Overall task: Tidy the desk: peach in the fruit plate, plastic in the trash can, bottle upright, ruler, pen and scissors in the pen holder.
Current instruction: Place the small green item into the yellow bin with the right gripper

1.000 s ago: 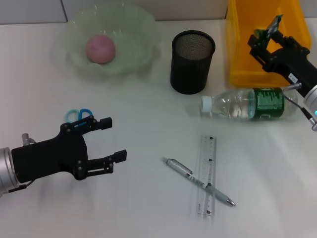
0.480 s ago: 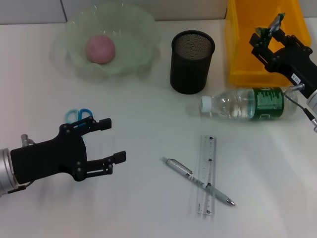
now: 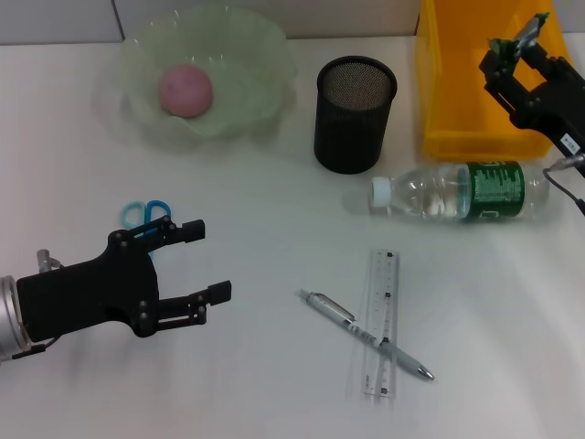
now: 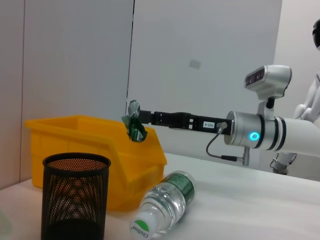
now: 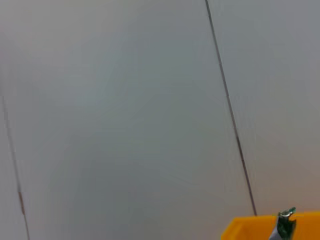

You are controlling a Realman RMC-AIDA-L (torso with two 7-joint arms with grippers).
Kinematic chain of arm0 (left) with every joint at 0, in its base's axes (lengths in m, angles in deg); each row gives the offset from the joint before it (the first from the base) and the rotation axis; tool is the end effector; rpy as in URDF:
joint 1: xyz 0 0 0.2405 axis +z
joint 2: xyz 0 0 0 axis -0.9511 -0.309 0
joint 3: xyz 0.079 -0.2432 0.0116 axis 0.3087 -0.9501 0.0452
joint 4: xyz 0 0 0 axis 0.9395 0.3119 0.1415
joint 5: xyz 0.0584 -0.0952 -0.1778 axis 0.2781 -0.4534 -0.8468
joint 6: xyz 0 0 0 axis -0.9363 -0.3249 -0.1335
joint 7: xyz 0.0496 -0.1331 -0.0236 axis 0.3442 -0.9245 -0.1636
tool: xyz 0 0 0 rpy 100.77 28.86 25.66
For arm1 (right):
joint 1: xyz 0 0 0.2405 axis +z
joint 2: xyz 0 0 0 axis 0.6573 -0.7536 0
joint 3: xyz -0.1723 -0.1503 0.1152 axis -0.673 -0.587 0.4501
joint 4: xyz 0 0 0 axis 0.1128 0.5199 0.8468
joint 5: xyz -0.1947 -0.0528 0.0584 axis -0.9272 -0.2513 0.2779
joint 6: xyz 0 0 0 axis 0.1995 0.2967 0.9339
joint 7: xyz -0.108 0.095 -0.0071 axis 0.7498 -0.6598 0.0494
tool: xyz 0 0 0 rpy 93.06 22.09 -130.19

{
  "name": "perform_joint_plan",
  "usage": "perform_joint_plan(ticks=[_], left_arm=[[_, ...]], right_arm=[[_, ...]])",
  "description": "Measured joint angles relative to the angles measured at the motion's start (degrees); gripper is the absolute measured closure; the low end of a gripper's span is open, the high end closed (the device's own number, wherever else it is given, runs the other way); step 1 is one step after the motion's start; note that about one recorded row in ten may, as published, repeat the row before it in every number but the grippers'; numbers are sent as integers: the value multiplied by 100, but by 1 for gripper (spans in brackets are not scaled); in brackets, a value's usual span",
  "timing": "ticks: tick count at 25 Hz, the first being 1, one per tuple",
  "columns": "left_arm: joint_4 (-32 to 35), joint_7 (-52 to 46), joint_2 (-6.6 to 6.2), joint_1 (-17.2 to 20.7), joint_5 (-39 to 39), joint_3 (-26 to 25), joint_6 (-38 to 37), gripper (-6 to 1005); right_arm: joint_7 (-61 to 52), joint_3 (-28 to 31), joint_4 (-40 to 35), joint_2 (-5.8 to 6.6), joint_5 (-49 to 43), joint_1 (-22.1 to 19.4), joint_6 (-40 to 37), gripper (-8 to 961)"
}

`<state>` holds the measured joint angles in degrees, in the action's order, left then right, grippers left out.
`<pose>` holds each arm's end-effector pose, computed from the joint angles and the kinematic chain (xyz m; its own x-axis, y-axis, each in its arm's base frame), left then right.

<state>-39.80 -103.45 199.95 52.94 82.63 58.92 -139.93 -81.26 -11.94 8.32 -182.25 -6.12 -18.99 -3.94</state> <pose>-0.3047 0.2574 -0.0156 0.7823 0.1432 0.6062 0.3222 -0.9260 -0.1969 0.3036 0.3423 -0.0123 0.5548 -0.0528 -0.8303 -0.7713 -0.4068 -0.4895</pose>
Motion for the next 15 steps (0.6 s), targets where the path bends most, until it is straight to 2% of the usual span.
perform_joint_plan(ticks=[3,10,15], left_arm=[[0,0,-2,0,-1,0,-7,154],[34,1,-7,9,0,0,-27,154],[39,3,-11,9,0,0,-1,154]], right_arm=[[-517,-66,-91,37,-345,143,726,261],[-593,91,-435,5,-675,-92,564,262],[-626,94,-461,10,-684,-113,529,263]])
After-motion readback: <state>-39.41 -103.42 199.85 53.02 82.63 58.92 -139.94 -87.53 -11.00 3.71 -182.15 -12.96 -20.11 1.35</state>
